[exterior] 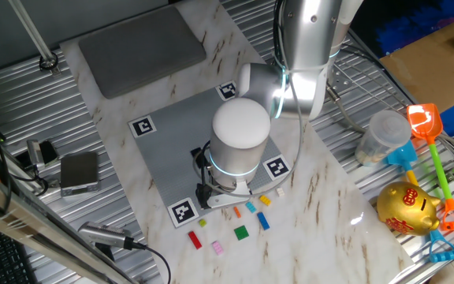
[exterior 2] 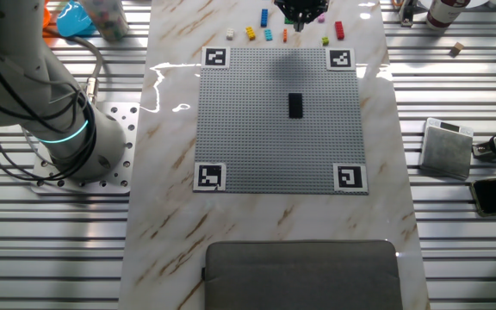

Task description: Build with small Lego blocks

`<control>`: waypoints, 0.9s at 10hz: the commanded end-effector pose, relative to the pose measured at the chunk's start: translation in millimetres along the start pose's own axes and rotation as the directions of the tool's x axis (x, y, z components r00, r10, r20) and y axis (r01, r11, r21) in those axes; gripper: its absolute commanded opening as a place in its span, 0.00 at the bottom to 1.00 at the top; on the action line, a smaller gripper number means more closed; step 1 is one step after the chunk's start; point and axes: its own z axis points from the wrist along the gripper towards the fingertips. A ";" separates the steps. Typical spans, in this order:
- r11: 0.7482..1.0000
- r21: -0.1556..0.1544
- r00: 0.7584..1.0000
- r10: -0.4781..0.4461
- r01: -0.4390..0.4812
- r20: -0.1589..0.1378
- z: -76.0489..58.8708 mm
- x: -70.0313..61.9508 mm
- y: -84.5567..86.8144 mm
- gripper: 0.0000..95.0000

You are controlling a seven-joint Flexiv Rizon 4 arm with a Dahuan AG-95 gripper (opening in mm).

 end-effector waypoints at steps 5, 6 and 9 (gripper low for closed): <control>1.000 0.006 1.000 0.004 -0.004 -0.010 -0.5 -0.1 0.3 0.00; 1.000 0.006 1.000 0.016 -0.016 -0.009 -0.8 -0.1 0.4 0.00; 0.999 0.006 0.999 0.046 -0.046 -0.006 0.5 -2.2 -0.3 0.00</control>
